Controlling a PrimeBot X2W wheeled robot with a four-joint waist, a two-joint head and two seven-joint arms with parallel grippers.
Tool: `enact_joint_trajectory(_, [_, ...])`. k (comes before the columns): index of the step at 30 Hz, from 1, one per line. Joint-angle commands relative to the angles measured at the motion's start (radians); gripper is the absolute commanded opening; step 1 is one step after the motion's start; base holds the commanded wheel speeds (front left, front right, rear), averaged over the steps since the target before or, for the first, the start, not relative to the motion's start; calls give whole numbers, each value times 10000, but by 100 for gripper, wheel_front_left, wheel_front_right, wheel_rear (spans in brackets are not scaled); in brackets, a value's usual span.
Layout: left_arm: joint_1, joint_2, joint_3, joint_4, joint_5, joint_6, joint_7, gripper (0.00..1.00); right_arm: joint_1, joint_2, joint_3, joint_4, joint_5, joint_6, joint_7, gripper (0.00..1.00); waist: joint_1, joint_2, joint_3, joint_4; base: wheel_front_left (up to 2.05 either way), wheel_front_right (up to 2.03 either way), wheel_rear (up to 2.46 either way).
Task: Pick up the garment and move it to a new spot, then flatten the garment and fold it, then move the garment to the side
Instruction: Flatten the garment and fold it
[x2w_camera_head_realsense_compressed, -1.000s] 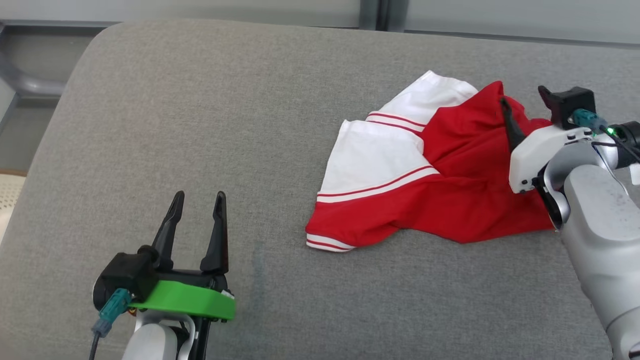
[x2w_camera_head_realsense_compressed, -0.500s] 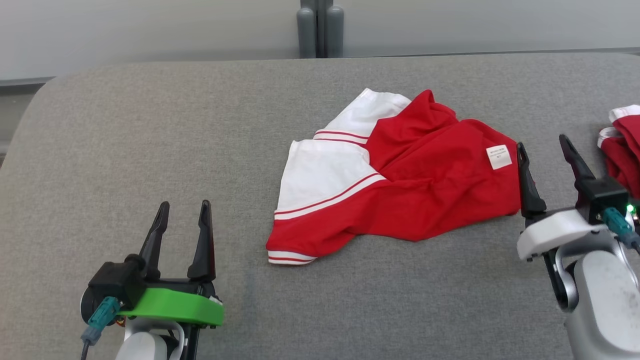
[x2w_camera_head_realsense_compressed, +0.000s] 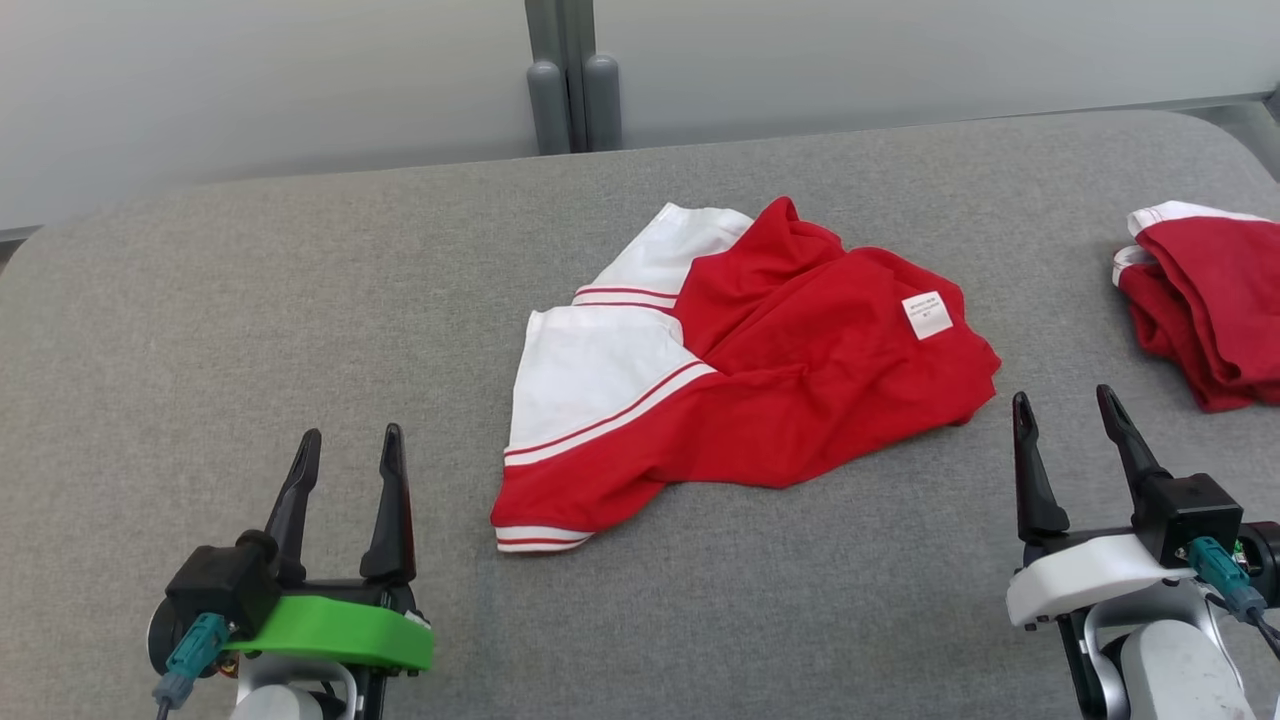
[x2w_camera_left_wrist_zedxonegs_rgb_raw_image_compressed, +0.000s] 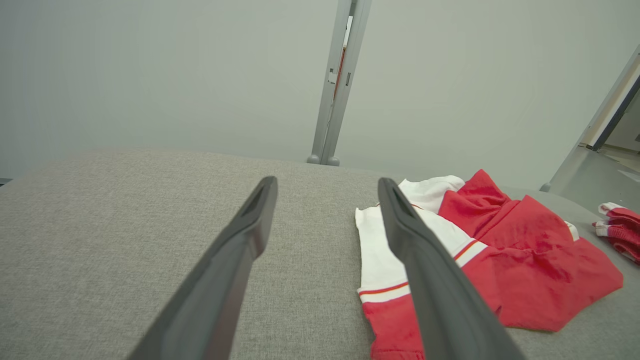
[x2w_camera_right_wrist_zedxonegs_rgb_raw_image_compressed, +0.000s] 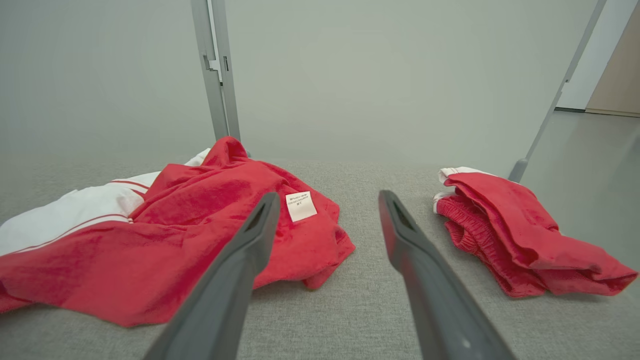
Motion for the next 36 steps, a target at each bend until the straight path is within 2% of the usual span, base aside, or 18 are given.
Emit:
enact_joint_trajectory(1, [147, 30, 27, 4, 37, -31, -2, 100, 129, 14, -43, -93, 49, -20, -24, 100, 0, 0, -63, -55, 0, 0, 0])
enact_joint_trajectory(7, [212, 29, -179, 98, -98, -31, -2, 100, 183, 52, -173, -233, -35, -20, -25, 100, 0, 0, -86, 3, 0, 0, 0])
enact_joint_trajectory(11, [0, 25, -911, 679, -88, -31, -2, 100, 195, 61, -144, -238, 17, -20, -25, 100, 0, 0, -33, 22, 0, 0, 0])
enact_joint_trajectory(14, [-483, 38, -1784, 1617, -97, -31, -3, 100, 104, 69, -57, -223, 42, -20, -25, 100, 0, 0, 54, -40, 0, 0, 0])
enact_joint_trajectory(18, [-1149, 46, -2470, 3078, -312, -30, -2, 100, 3, 78, 65, -210, 86, -20, -25, 100, 0, 0, 166, -255, 0, 0, 0])
enact_joint_trajectory(21, [-1631, 51, -2441, 4145, -353, -8, -3, 100, -38, 86, 117, -187, 114, -20, -25, 100, 0, 0, 240, -418, 0, 0, 0])
enact_joint_trajectory(27, [-2539, 39, -2329, 6067, -601, 409, 15, 100, -74, 93, 252, -135, 156, -20, -25, 100, 0, 0, 342, -729, 0, 0, 0])
enact_joint_trajectory(33, [-3183, 40, -2628, 7274, -1171, 287, 323, 100, -91, 96, 267, -127, 183, -20, -24, 100, 0, 0, 381, -843, 0, 0, 0])
enact_joint_trajectory(35, [-3325, 36, -2831, 7543, -1366, 180, 554, 18, -101, 96, 249, -130, 177, -20, -26, 100, 0, 0, 390, -848, 0, 0, 0])
enact_joint_trajectory(36, [-3395, 36, -2936, 7640, -1456, 131, 585, 0, -104, 97, 235, -137, 181, -20, -24, 100, 0, 0, 396, -846, 0, 0, 0])
